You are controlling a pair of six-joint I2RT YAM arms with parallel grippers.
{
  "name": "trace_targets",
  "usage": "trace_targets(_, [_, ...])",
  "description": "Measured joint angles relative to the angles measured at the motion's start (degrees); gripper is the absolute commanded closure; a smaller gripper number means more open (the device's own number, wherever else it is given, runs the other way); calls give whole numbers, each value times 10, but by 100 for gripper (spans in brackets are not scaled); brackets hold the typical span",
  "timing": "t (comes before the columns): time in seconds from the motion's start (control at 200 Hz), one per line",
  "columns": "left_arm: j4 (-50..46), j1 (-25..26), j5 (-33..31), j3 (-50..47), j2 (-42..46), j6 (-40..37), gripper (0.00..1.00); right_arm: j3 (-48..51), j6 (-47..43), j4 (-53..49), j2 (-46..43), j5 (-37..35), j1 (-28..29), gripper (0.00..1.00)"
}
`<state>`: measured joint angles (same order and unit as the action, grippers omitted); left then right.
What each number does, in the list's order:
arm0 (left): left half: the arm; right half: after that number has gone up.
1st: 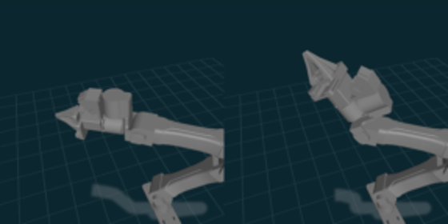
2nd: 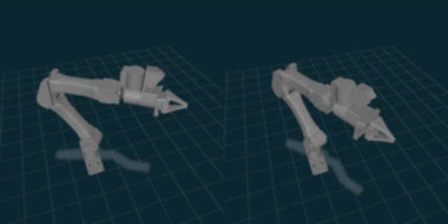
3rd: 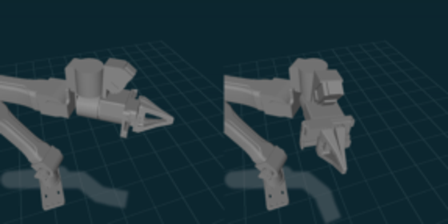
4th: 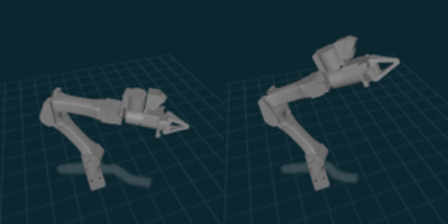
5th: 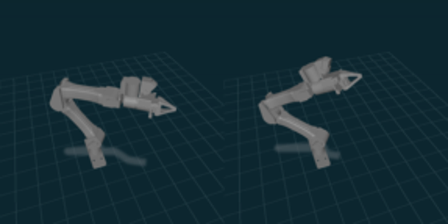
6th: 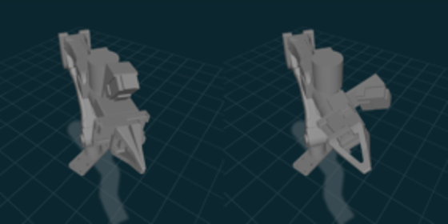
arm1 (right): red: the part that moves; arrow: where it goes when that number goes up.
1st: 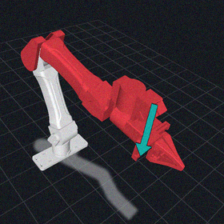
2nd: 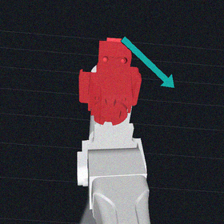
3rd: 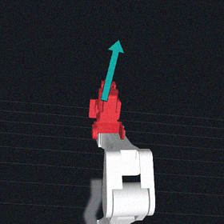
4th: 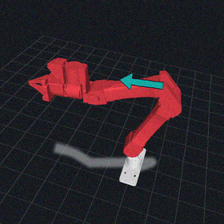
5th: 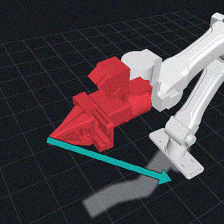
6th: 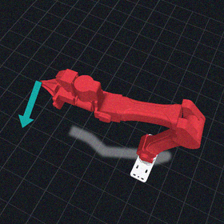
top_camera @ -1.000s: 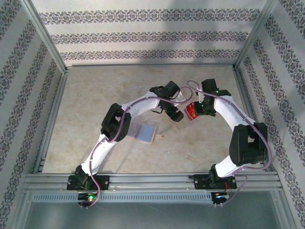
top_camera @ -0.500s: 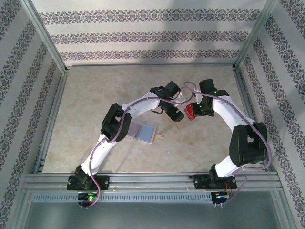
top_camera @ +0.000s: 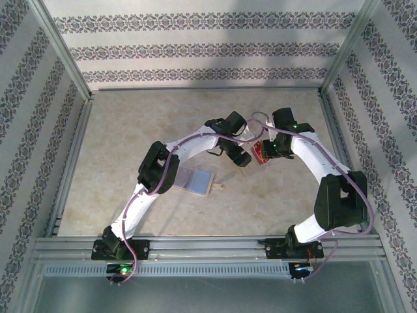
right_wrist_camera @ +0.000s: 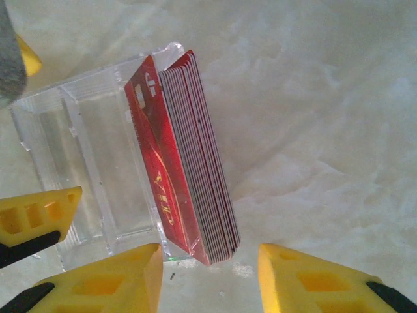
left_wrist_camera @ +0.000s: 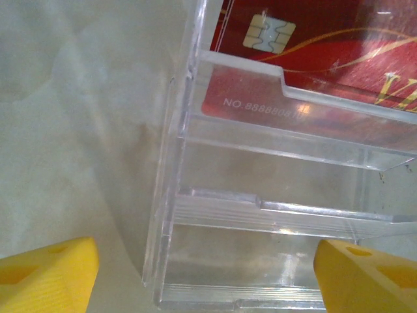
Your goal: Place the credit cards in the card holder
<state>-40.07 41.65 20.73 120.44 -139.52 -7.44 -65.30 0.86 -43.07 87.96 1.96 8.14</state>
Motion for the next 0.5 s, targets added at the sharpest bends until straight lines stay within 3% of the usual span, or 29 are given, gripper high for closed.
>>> trace_targets(0.205, [3,0,0,-4,2,0,14,0,0,-4,25,-15,-1,59])
trace_targets(0.41, [9,0,0,-11,5,0,14,0,3,-4,26,-17,-8,70])
trace_targets(0.5, [10,0,0,-12,6,0,14,0,4,-4,26,-11,-8,71])
